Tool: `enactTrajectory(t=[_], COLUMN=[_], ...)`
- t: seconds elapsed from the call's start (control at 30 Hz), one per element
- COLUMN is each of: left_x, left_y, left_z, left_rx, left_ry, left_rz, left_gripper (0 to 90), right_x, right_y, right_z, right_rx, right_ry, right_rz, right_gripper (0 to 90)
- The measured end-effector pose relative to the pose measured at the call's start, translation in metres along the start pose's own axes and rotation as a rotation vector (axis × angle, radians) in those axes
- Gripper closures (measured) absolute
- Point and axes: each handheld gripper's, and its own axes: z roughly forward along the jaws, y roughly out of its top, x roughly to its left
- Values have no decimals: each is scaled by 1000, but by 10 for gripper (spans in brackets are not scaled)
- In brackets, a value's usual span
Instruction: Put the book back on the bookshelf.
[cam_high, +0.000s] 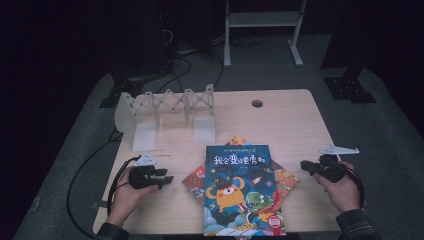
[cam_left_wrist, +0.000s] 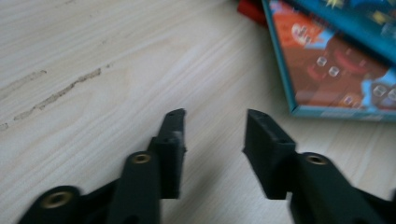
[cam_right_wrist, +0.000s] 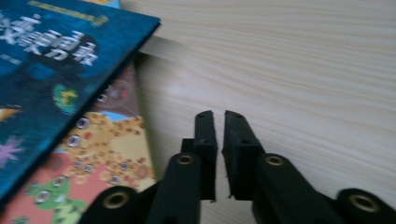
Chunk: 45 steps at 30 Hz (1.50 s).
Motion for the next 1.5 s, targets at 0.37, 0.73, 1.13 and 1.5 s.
enactTrajectory(t=[0.37,0.73,1.13,1.5], left_x=[-4,-7,-8,-13], left_y=[16,35,49,55], left_z=[-7,2,14,22], left_rx=[-37,-29,-23,-26], left_ry=[-37,-72,-84,-103], left_rz=[-100,-111,-113,-99], left_gripper=[900,900,900,897], right_x=[14,29,44,52], right_y=[17,32,41,47], right_z=[7,29,53,67], right_rx=[-13,5,64,81], right_ry=[87,129,130,147], right_rz=[-10,-30,-51,-57], right_gripper=[894,894,895,895])
